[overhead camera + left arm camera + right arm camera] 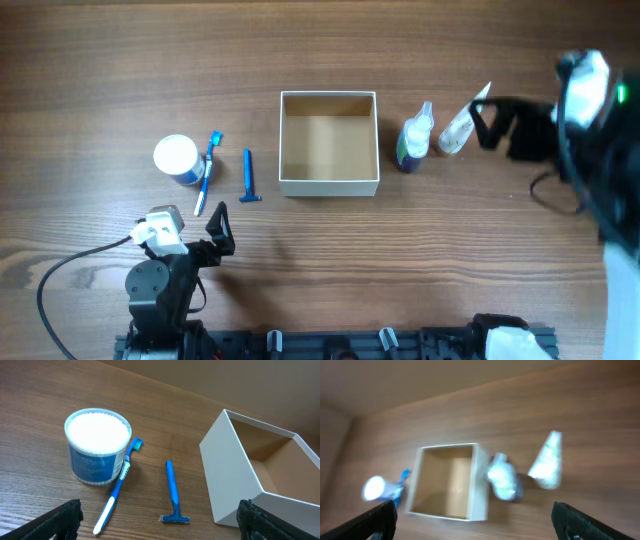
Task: Pack container
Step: 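Reach the right gripper to the blue soap pump bottle and grasp it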
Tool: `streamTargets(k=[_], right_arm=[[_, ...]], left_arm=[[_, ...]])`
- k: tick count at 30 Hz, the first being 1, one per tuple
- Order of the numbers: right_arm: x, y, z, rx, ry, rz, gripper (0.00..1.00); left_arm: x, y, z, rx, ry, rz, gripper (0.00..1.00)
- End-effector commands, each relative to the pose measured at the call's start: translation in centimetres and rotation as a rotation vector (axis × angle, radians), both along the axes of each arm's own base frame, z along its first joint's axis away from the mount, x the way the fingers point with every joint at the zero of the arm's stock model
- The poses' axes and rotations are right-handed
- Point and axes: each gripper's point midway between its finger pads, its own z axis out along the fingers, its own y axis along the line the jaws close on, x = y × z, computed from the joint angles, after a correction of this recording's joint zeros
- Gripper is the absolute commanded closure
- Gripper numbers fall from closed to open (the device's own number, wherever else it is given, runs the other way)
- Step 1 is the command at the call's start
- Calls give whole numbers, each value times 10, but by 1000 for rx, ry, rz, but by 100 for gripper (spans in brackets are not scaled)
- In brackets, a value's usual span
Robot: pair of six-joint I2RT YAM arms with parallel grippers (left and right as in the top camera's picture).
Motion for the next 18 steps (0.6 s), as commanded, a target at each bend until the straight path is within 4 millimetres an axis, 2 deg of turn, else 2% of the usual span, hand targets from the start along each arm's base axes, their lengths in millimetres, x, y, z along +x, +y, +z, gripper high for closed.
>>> streamTargets(k=[1, 3, 8, 12, 13, 14, 18], right_arm=[[13, 37, 8, 104, 7, 219, 0], [29, 29, -21, -16, 85, 146, 0], [40, 25, -84, -283, 299, -69, 0], [43, 35, -131, -295, 470, -115, 0], [44, 35, -137, -296, 491, -120, 0], [46, 36, -153, -301, 542, -131, 1], [54, 40, -185, -326, 619, -121, 7]], left_arm=[[0, -1, 1, 9, -9, -9, 0], [0, -1, 1, 9, -9, -9, 0], [0, -1, 1, 9, -9, -9, 0], [0, -1, 1, 9, -9, -9, 0], [0, -1, 1, 9, -9, -9, 0], [0, -1, 1, 9, -9, -9, 0], [0, -1, 1, 9, -9, -9, 0]])
